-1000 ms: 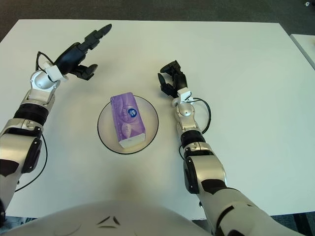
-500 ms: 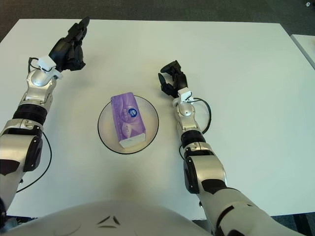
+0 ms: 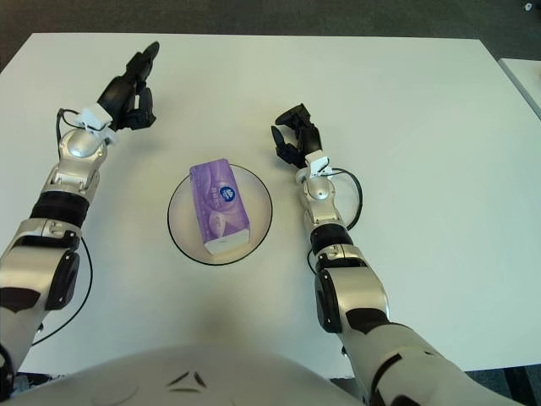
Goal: Put the tissue paper into the plate.
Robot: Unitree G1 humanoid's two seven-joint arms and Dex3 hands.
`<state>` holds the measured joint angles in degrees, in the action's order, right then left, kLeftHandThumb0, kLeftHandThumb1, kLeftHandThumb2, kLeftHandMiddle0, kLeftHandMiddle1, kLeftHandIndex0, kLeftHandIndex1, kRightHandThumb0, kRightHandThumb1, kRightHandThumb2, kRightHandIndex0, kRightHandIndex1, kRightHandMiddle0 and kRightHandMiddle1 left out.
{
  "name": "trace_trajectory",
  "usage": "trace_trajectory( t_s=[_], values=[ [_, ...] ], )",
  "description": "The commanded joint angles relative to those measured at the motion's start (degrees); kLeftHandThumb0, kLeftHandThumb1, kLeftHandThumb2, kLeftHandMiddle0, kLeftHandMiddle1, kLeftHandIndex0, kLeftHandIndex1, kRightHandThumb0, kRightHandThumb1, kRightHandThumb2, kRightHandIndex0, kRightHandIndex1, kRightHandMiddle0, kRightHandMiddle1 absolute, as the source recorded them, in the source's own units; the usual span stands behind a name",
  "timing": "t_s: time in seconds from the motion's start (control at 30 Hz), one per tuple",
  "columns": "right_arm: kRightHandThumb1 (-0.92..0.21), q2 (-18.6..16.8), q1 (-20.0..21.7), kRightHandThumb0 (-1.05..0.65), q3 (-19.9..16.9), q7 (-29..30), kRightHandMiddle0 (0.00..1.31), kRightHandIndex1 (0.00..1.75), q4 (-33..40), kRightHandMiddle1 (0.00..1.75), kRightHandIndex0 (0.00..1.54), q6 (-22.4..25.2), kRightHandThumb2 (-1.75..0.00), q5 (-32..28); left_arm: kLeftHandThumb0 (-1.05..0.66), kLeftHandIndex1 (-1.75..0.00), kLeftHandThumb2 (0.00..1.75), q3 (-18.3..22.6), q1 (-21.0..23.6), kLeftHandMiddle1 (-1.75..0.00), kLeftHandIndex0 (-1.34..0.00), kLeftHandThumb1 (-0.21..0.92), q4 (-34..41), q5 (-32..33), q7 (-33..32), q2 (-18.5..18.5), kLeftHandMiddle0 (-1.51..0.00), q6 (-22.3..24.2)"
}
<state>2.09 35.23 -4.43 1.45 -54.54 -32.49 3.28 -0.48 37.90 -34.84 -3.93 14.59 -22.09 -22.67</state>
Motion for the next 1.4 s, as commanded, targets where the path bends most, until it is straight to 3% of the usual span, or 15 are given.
trace_trajectory(
  t_s=[0.0,0.43,1.07,1.37],
  values=[
    [-0.92,-2.2,-13.4,-0.35,0.3,-1.2,0.23,0.96,-10.6,1.70,0.28,10.1,-0.47,-0.6,-0.82,-0.17,0.96,-0.4,-5.7,0.00,0.00,0.92,4.5,-2.2,-3.3,1.4,0.00,5.5],
    [-0.92,-2.1,-13.6,-0.34,0.1,-1.1,0.21,0.94,-10.3,1.72,0.28,9.5,-0.49,-0.6,-0.83,-0.18,0.92,-0.1,-11.2,0.00,0.00,0.92,7.1,-2.0,-6.0,4.9,0.00,9.9],
    [-0.92,-1.4,-14.0,-0.35,0.0,-0.9,0.22,0.98,-9.6,1.71,0.28,8.9,-0.48,-0.4,-0.86,-0.10,0.91,1.4,-18.4,0.00,0.00,0.92,11.6,-0.3,-9.2,9.8,0.00,8.3],
    [-0.92,-0.8,-14.2,-0.35,0.3,-1.0,0.22,0.98,-9.5,1.71,0.29,7.8,-0.48,0.0,-0.85,-0.19,0.92,1.9,-22.8,0.00,0.00,0.92,15.2,-2.0,-13.0,11.1,-0.02,7.6]
  ],
)
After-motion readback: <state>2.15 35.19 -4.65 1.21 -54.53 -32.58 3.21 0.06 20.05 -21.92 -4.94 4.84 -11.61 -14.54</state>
